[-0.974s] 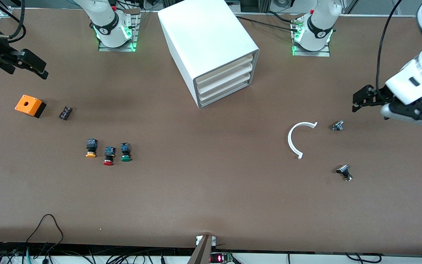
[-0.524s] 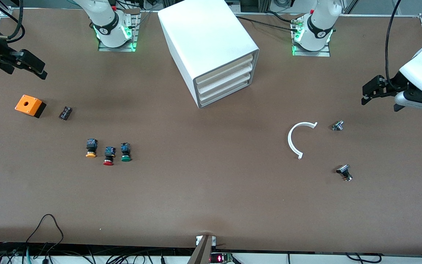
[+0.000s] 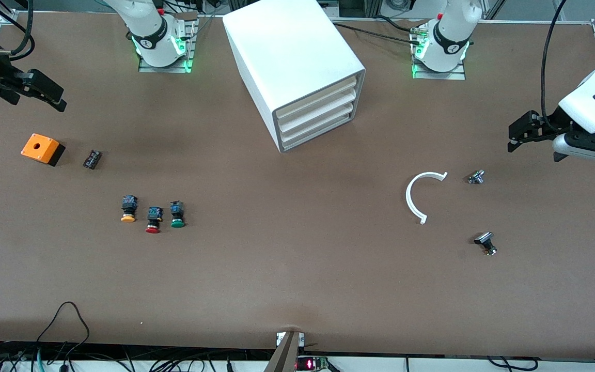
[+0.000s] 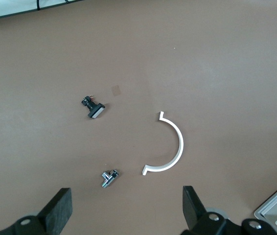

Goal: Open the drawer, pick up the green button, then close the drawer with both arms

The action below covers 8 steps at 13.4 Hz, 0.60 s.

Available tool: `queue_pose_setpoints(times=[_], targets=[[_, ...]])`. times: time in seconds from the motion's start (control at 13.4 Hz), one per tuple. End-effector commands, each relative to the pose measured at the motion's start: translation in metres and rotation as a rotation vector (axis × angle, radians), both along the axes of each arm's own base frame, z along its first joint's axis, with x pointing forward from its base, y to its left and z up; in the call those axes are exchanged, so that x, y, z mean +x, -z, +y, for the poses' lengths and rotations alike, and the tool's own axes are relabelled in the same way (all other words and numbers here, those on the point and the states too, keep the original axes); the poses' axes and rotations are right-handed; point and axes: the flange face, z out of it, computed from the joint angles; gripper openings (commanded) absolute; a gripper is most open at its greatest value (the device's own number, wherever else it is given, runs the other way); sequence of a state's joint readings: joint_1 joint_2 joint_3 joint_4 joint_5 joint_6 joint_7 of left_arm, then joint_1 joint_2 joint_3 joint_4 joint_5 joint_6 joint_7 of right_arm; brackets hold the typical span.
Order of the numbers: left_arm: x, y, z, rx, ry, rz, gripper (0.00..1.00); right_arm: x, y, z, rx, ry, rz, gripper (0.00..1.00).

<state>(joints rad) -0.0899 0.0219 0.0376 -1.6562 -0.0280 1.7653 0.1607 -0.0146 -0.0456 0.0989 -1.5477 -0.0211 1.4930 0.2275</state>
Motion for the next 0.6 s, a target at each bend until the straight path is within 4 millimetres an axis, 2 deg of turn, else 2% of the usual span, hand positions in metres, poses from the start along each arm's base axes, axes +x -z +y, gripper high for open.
queue_pose_setpoints(times=[0.0,0.52], targets=[[0.0031,-0.0043,0.0016,0.024,0.018,0.007,0.99,-0.0026,-0.0029,-0.0041,0.019,-0.008,-0.004,1.0],[0.0024,-0.0049,0.0018,0.026,0.021,0.009,0.99,-0.0028,-0.0035,-0.0041,0.019,-0.014,-0.004,1.0]])
